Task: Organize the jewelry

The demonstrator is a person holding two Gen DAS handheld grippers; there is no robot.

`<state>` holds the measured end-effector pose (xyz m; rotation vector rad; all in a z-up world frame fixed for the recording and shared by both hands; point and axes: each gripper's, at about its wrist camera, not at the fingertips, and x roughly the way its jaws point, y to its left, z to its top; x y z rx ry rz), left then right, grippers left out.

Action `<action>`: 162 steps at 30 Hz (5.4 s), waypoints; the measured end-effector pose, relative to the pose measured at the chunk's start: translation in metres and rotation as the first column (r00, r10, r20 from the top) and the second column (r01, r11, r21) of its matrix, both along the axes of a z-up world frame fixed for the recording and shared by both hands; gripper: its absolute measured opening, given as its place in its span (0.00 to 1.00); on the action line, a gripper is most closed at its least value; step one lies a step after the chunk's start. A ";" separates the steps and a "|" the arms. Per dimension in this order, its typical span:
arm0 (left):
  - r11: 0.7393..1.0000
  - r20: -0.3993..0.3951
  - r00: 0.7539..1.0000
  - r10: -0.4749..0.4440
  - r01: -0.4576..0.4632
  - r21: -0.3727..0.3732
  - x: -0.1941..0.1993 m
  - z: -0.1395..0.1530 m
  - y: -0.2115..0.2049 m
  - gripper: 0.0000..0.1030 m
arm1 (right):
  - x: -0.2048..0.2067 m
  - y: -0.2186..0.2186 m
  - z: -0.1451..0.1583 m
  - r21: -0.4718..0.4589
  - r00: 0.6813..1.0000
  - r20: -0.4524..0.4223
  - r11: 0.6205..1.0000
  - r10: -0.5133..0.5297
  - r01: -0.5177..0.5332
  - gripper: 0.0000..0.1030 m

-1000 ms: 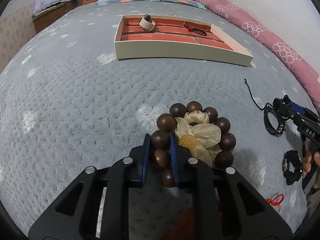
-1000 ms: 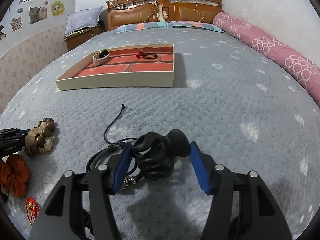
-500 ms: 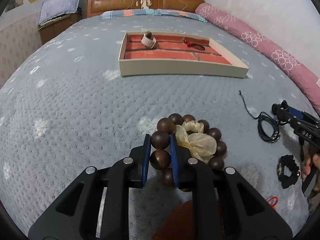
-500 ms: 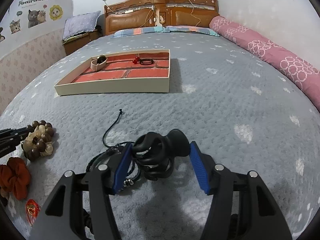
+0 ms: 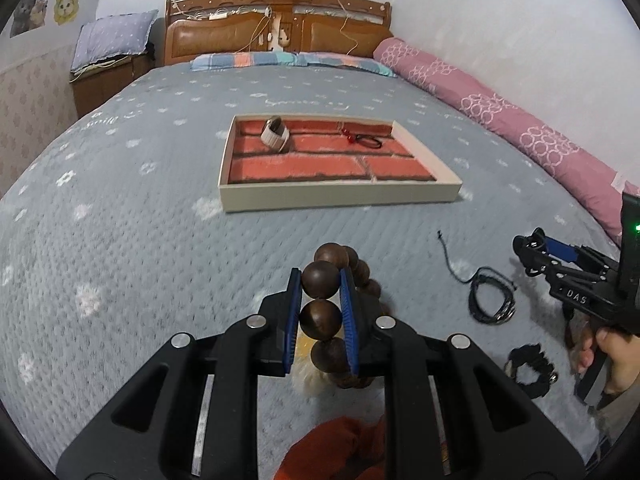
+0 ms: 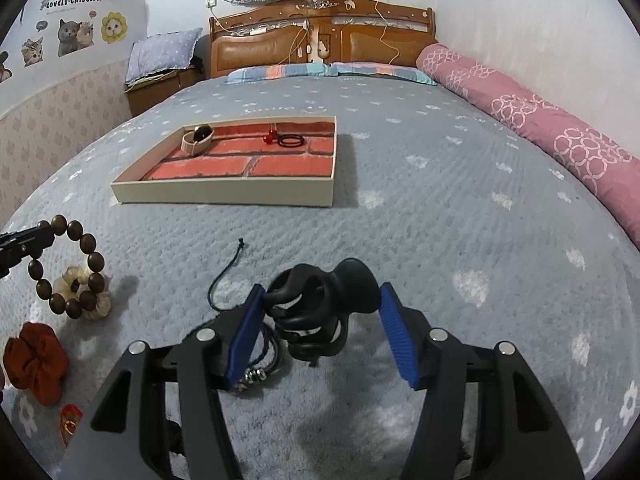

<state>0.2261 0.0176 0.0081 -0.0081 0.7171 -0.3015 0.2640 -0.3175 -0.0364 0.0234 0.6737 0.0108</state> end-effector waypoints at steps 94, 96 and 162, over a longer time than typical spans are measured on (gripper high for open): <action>0.991 -0.042 0.992 0.118 -0.114 0.076 0.310 -0.025 -0.003 0.18 | 0.295 0.045 -0.008 -0.067 0.988 -0.136 0.996 -0.072 0.063 0.56; 0.990 -0.060 0.991 0.121 -0.116 0.079 0.312 -0.028 -0.003 0.18 | 0.295 0.046 -0.008 -0.069 0.988 -0.136 0.996 -0.073 0.064 0.56; 0.982 0.161 0.977 0.140 -0.158 0.105 -0.022 0.064 0.008 0.95 | 0.006 -0.013 0.074 -0.059 0.997 0.030 0.996 -0.071 0.072 0.93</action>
